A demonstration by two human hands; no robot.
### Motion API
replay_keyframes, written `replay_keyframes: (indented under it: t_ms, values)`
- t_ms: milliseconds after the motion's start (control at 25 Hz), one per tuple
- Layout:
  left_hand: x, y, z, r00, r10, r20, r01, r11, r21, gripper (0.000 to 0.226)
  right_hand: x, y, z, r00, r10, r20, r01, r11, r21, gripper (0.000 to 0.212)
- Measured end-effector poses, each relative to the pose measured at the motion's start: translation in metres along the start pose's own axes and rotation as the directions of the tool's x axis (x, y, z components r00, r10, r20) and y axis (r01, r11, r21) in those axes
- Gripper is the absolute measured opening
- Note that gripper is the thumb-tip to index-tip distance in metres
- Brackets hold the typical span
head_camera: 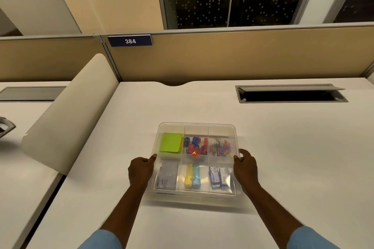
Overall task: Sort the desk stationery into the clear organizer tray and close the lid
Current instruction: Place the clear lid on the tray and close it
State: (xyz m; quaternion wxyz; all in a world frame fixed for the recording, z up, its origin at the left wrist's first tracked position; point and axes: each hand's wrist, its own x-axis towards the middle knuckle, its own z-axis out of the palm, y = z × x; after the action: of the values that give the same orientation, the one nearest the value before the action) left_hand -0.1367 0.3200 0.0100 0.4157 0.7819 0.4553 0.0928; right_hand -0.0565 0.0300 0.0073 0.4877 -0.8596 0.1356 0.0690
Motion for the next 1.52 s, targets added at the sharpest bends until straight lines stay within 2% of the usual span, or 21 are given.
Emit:
replay_keyframes:
  t_ms: [120,320,560,720,960,1160,1280,1400,1520]
  values:
    - [-0.008,-0.008,-0.002,1.0,0.01,-0.023,-0.01,1.0,0.0,0.052,-0.005,0.001,0.001,1.0,0.008,-0.022,-0.009,0.999,-0.039,0.036]
    - [-0.021,-0.019,-0.004,0.997,0.074,-0.039,-0.069,0.992,0.104,0.056,-0.015,0.004,0.003,0.994,0.066,-0.081,-0.077,0.988,-0.135,0.032]
    - [-0.029,-0.024,0.0,0.999,0.045,0.017,-0.045,0.997,0.059,0.069,-0.021,0.021,0.002,0.998,0.056,-0.025,-0.061,0.963,-0.263,0.052]
    - [-0.028,-0.024,0.0,0.997,0.048,0.056,-0.049,0.999,0.007,0.068,-0.023,0.022,0.004,0.998,0.019,-0.057,-0.032,0.972,-0.234,0.054]
    - [-0.026,-0.026,0.004,0.999,0.027,0.027,-0.024,0.996,-0.09,0.064,-0.021,0.025,0.007,0.996,0.025,-0.084,-0.042,0.976,-0.212,0.056]
    - [-0.025,-0.029,0.007,1.0,0.028,0.008,-0.028,0.999,-0.029,0.063,-0.022,0.024,0.006,0.996,0.031,-0.08,-0.046,0.978,-0.205,0.057]
    - [-0.023,-0.027,0.005,0.992,0.123,-0.026,-0.122,0.991,0.046,0.049,-0.019,0.026,0.005,0.996,0.088,-0.026,-0.091,0.988,-0.125,0.054]
    - [-0.01,-0.018,-0.005,0.962,0.273,-0.019,-0.27,0.958,0.094,0.018,-0.012,0.026,0.001,0.974,0.202,0.104,-0.209,0.976,0.059,0.045]
    - [0.011,0.0,-0.007,0.941,0.335,0.049,-0.337,0.94,0.048,0.027,0.003,0.022,-0.01,0.953,0.256,0.16,-0.282,0.943,0.176,0.033]
